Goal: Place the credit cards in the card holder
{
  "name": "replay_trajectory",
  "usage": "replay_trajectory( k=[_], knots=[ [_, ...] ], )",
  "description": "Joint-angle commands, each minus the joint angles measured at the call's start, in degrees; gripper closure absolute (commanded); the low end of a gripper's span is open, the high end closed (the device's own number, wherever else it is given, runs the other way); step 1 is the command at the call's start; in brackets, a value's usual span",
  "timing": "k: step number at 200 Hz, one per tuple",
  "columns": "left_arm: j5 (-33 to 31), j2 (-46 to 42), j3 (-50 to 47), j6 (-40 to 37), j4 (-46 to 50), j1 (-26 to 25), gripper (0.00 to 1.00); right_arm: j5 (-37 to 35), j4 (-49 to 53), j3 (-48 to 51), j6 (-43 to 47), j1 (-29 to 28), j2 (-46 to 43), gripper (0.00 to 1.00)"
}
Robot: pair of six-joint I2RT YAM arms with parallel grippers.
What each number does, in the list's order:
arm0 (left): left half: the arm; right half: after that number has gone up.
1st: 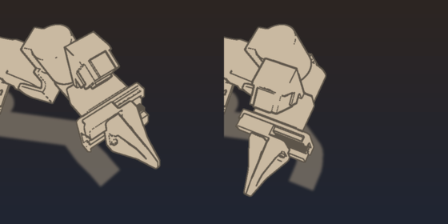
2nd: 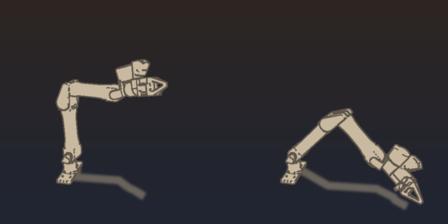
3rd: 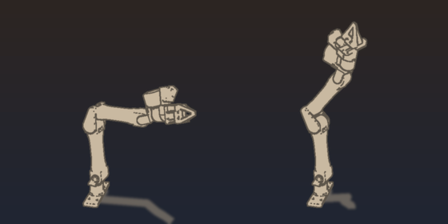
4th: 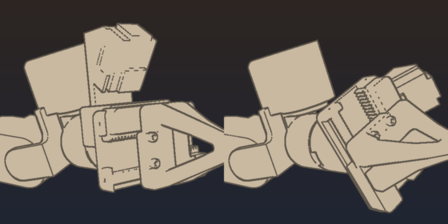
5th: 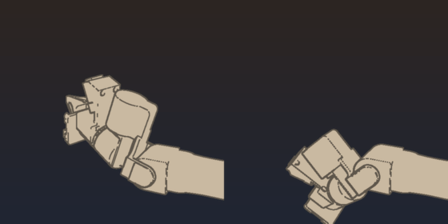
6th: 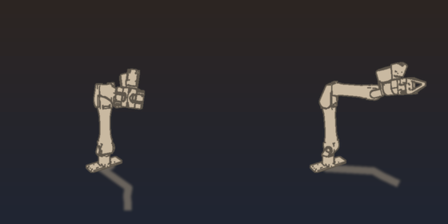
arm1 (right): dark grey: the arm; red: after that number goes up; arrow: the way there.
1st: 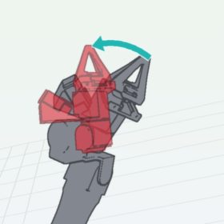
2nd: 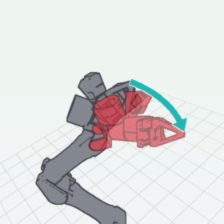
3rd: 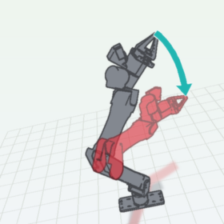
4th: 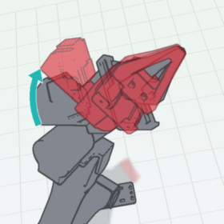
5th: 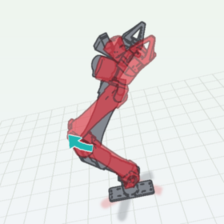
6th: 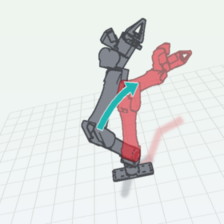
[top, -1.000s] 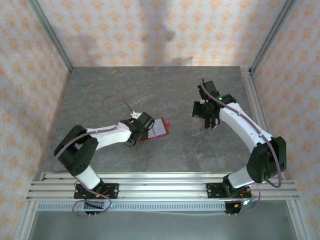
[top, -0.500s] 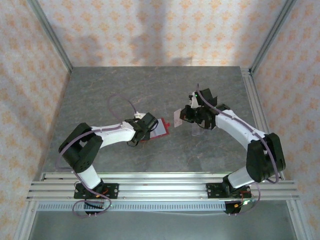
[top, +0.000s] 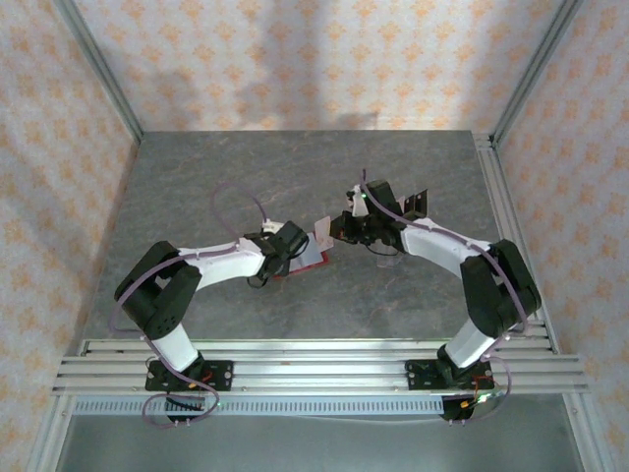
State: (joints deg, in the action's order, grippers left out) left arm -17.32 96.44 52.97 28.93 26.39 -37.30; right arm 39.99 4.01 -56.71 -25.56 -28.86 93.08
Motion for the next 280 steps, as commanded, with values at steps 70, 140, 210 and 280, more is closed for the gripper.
replay_trajectory(
  k=[70,140,210,280],
  knots=[
    [1.6,-6.7,-2.2,-3.9,1.3,3.7,0.29,3.7,-11.4,-0.7,0.2,-2.0,6.1,1.0],
    [5.5,-7.6,-2.5,1.3,1.8,11.8,0.27,3.4,-11.6,-6.0,2.7,-3.5,13.2,1.0],
    [6.9,-4.7,-2.3,4.0,2.3,13.6,0.27,0.3,-3.0,-13.3,8.1,-6.7,18.6,1.0],
    [8.5,-1.8,-1.6,4.0,0.6,13.8,0.27,-9.1,8.4,-14.5,12.5,-7.1,20.1,1.0]
  ],
)
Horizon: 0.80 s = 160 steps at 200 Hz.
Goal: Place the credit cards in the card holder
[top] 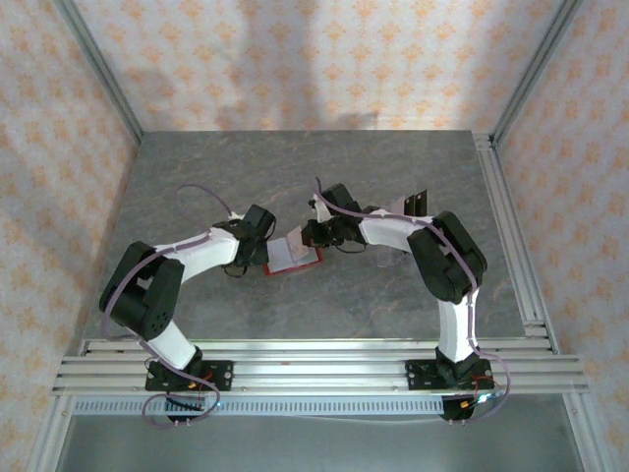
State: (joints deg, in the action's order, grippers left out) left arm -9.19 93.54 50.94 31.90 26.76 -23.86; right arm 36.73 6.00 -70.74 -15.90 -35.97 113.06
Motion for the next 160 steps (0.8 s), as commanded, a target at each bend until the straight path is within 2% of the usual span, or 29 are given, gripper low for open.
replay_trajectory(
  k=[1,47,81,106,132,160],
  knots=[
    [0.4,1.2,0.4,1.1,0.2,0.4,0.27,-5.9,6.5,-0.5,2.9,0.0,0.1,1.0],
    [0.8,2.2,1.5,0.3,0.0,0.4,0.27,-9.4,8.0,4.3,1.3,0.0,-2.7,1.0],
    [1.1,1.7,2.2,-0.8,-0.4,0.4,0.27,-9.9,5.4,9.7,-2.1,-0.1,-6.1,1.0],
    [3.4,-0.3,1.6,-1.0,-2.4,0.4,0.28,-8.4,2.1,12.1,-4.6,0.0,-7.9,1.0],
    [7.3,-2.3,1.8,-4.7,-4.4,-0.5,0.28,-5.7,-0.4,11.7,-6.1,0.0,-8.8,1.0],
    [7.9,-2.6,3.1,-6.9,-4.8,-2.7,0.27,-2.9,-2.5,10.6,-8.4,0.3,-10.8,1.0]
  ],
)
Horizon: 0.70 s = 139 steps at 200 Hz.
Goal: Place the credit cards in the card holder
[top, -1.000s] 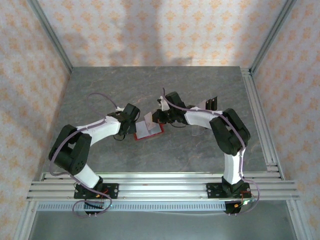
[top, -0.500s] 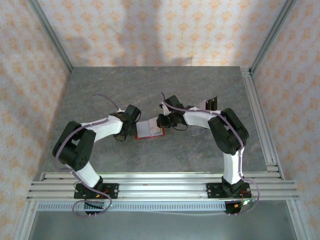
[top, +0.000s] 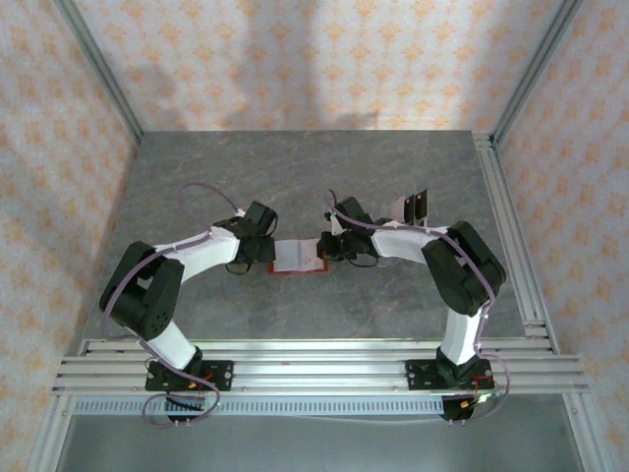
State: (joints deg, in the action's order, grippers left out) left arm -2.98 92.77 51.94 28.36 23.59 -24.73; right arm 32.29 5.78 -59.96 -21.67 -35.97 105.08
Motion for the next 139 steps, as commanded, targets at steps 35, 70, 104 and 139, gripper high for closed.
replay_trajectory(
  k=[35,70,104,139],
  knots=[
    [0.7,0.0,2.7,-3.6,-2.0,-2.7,0.27,2.1,-3.8,-0.1,-5.4,0.9,-6.6,1.0],
    [-0.9,1.9,3.0,-4.1,-1.9,-3.0,0.28,2.2,-5.5,0.6,-6.6,1.1,-7.4,1.0],
    [-2.5,2.7,2.7,-4.9,-1.2,-3.4,0.28,3.3,-9.0,1.8,-8.4,1.1,-5.7,1.0],
    [-4.8,4.0,2.9,-5.5,0.2,-3.8,0.28,4.0,-12.9,3.5,-9.7,1.2,-4.7,1.0]
  ],
)
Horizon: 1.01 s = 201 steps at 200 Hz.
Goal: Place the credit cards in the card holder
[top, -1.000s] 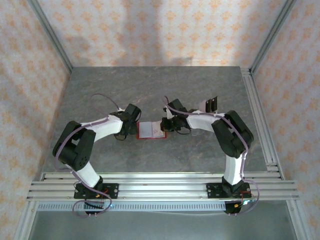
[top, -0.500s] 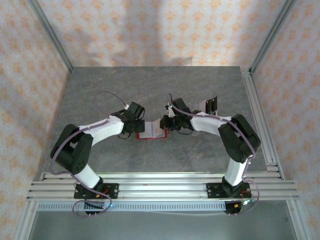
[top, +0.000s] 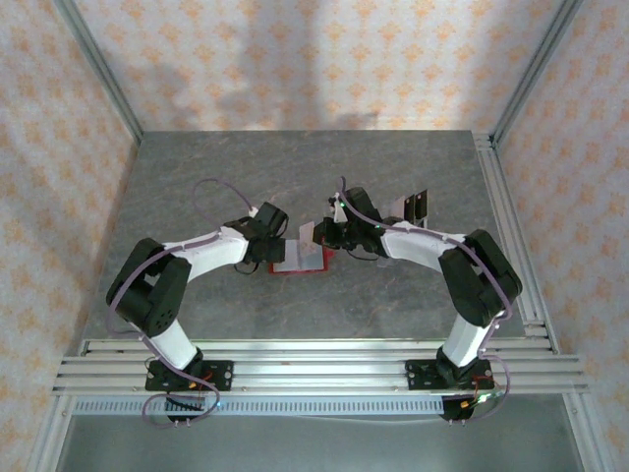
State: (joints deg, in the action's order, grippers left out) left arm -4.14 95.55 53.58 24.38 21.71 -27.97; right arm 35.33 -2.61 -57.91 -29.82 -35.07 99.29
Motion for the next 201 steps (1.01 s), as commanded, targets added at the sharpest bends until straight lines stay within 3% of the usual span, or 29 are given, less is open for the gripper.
replay_trajectory(
  k=[1,72,201],
  knots=[
    [-3.6,1.2,1.3,-1.5,2.0,-0.6,0.28,1.0,-4.6,1.5,-1.6,0.3,1.1,1.0],
    [-6.8,2.9,1.9,-1.5,4.7,-0.9,0.29,1.5,-11.5,6.0,-3.3,0.9,1.7,1.0],
    [-6.6,2.9,1.2,-0.9,3.9,-1.3,0.3,4.6,-25.7,10.0,-11.1,0.8,6.1,1.0]
  ],
)
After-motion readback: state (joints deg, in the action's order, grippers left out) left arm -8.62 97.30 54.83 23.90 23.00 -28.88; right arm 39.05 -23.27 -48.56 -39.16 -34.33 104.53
